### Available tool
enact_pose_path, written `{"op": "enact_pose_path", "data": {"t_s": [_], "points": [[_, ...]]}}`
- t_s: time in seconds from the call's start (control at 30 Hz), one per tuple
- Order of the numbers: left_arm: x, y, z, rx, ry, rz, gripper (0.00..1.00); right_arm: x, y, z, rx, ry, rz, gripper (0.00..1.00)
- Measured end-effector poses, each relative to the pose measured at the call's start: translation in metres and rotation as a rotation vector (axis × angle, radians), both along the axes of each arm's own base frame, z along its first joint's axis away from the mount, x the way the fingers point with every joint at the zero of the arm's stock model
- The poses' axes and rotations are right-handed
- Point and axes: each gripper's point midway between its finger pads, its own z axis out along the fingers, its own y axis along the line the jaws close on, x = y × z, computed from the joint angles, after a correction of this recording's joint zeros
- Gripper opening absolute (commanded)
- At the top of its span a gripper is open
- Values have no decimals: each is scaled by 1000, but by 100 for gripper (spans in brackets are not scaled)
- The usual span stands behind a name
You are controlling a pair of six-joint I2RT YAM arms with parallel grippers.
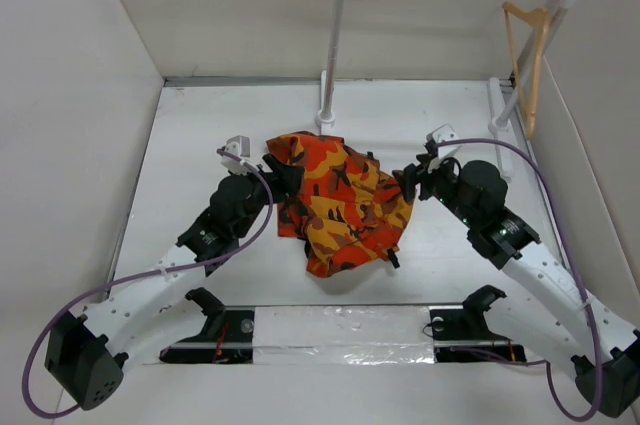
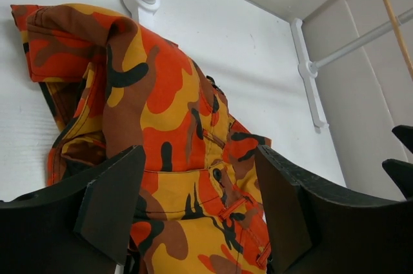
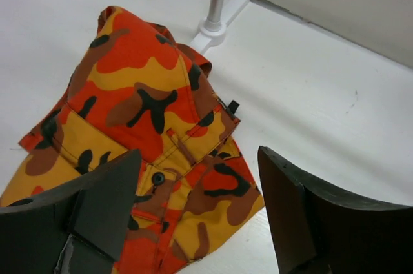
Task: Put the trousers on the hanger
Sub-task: Flatten out the trousers at the center of the board.
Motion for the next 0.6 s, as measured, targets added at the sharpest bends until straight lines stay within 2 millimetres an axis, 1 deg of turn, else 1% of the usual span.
{"op": "enact_pose_path", "data": {"t_s": [0.03, 0.07, 0.1, 0.13, 0.2, 0.23, 0.3, 0.33, 0.4, 0.47, 0.5, 0.53, 0.6], "points": [[0, 0, 0, -1, 1, 1, 68, -1, 1, 0, 1, 1, 6, 43], [0, 1, -1, 0, 4, 4, 68, -1, 2, 0, -2, 0, 12, 25], [0, 1, -2, 2, 8, 8, 67, -1, 2, 0, -6, -3, 18, 11], [0, 2, -4, 7, 15, 13, 62, -2, 3, -1, -3, 0, 21, 0], [-1, 6, -9, 20, 37, 30, 50, -1, 3, -2, 0, 6, 20, 0], [-1, 8, -12, 24, 50, 40, 33, -1, 4, -3, -1, 11, 19, 0], [-2, 14, -20, 38, 80, 67, 13, 2, 5, -8, -11, 24, 19, 0], [-3, 17, -25, 45, 97, 81, 0, 3, 6, -12, -18, 36, 19, 0], [-5, 25, -32, 65, 126, 108, 0, 8, 9, -24, -38, 69, 19, 0], [-8, 33, -38, 71, 155, 130, 0, 15, 12, -41, -64, 112, 14, 1], [-9, 38, -41, 70, 173, 146, 0, 18, 13, -50, -78, 138, 9, 5], [-9, 44, -44, 68, 188, 162, 2, 21, 14, -59, -89, 160, 5, 17], [-10, 56, -55, 66, 228, 187, 15, 26, 18, -77, -107, 211, 0, 38]]}}
